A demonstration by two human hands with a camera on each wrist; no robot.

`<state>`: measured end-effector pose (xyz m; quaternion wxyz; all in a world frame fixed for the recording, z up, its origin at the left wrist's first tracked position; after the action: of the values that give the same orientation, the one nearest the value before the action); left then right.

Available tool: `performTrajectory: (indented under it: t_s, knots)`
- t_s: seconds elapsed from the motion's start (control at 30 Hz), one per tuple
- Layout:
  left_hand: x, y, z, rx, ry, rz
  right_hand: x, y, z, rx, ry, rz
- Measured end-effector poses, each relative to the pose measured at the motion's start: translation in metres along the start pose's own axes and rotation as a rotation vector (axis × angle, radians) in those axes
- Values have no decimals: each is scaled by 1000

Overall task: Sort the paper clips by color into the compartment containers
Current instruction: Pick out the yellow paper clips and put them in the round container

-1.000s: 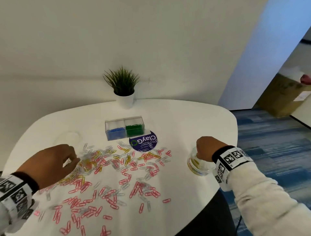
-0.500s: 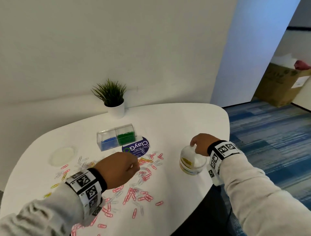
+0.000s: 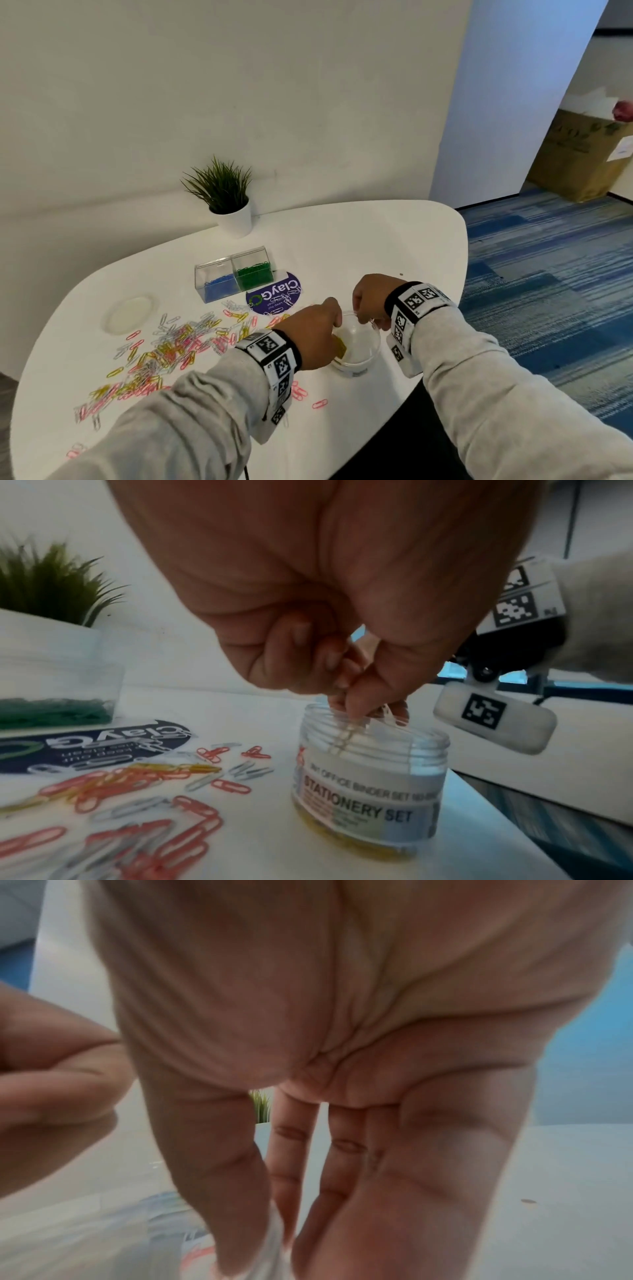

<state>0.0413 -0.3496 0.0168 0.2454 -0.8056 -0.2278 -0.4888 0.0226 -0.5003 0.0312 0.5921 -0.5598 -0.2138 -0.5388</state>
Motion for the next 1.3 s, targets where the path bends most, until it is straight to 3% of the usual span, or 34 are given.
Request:
performTrajectory:
  t_s: [0.4, 0.53, 0.7, 0.77, 0.87, 0.97, 1.1, 1.2, 1.3]
  knots:
    - [3, -1, -7, -71, 77, 23, -5, 7, -6, -25, 53, 1]
    - [26, -18, 7, -132, 28, -143, -3, 9, -10, -18, 18, -34]
    - [59, -88, 102, 25, 57, -297, 10, 20, -31, -23, -238, -190]
    - [65, -129, 153, 141, 156, -249, 14, 23, -23, -7, -216, -279]
    - [80, -189, 218, 276, 414, -97, 3, 22, 26, 199, -201, -441]
    - [111, -250, 276, 374, 630, 35, -32, 30, 84, 365, -253, -360]
    - [155, -302, 327, 436, 863, 119, -58, 52, 102, 305, -381, -223]
    - [157, -311, 336, 439, 863, 80, -64, 65, 100, 261, -420, -209]
    - [123, -299, 334, 462, 680, -39, -66, 70, 97, 208, -344, -198]
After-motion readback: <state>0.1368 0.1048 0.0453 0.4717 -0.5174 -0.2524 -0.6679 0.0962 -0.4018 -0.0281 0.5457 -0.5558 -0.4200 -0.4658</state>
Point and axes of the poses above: each hand's wrist, its own y-axis towards the middle knuckle, its own x-axis out of the back of the hand, z = x × y, the point moved 4 cm from there along y, towards the middle knuckle, and after that the axes turned 4 degrees about -z, right-handed, at the moved point
